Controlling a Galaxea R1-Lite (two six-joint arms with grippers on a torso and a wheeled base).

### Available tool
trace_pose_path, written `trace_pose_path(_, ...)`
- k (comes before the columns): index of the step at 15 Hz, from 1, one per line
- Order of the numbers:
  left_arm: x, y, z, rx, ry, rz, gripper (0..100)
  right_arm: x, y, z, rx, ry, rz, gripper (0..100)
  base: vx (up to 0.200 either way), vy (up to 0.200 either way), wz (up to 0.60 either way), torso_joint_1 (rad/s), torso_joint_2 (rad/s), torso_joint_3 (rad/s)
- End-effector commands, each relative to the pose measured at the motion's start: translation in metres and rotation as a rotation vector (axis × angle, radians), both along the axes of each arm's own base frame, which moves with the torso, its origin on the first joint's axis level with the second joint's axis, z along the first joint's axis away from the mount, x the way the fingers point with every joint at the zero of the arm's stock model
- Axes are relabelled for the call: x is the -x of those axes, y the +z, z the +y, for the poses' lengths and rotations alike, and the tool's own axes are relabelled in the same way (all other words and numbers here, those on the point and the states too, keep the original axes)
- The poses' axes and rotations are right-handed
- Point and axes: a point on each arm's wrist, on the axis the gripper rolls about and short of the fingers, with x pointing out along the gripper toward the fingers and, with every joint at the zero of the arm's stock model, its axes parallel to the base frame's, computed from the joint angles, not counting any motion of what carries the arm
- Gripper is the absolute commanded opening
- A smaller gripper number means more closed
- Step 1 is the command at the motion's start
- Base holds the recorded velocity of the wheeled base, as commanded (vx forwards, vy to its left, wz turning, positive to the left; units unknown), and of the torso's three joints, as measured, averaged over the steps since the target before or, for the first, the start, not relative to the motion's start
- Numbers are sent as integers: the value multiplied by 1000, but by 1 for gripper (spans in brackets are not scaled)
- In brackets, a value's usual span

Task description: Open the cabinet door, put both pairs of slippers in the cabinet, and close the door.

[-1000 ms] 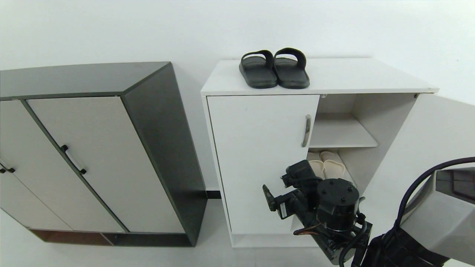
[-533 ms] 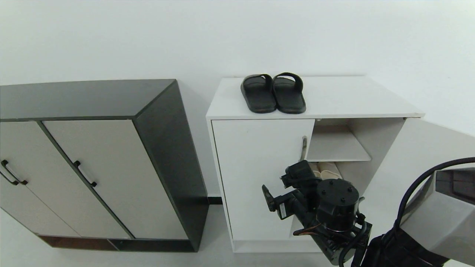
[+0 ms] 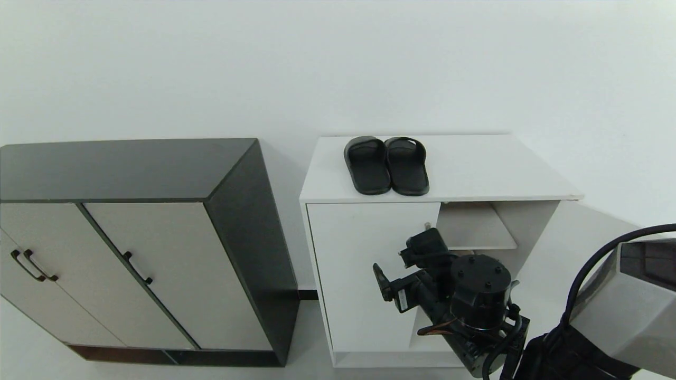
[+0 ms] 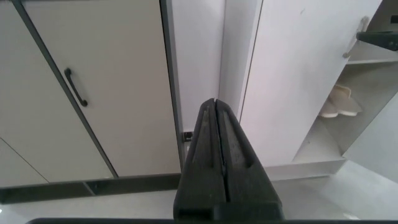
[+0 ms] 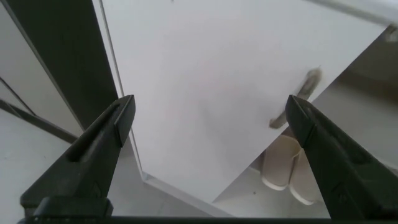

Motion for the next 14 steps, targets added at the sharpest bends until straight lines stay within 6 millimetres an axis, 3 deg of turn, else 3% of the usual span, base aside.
trace_pose_path(1, 0, 0, 0, 0, 0, 1, 0, 0, -1, 0, 2, 1, 1, 100, 0, 0, 0, 242, -559, -320)
trace_pose_path(8, 0, 0, 0, 3, 0, 0, 0, 0, -5, 0, 47, -1, -4, 100, 0, 0, 0, 240, -542, -299)
trace_pose_path(12, 0, 0, 0, 9, 2, 2, 0, 0, -7, 0, 116, -71, 10, 100, 0, 0, 0, 15, -29, -19)
trace_pose_path(14, 0, 0, 0, 8, 2, 2, 0, 3, 6, 9, 61, -60, 66, 100, 0, 0, 0, 0, 0, 0)
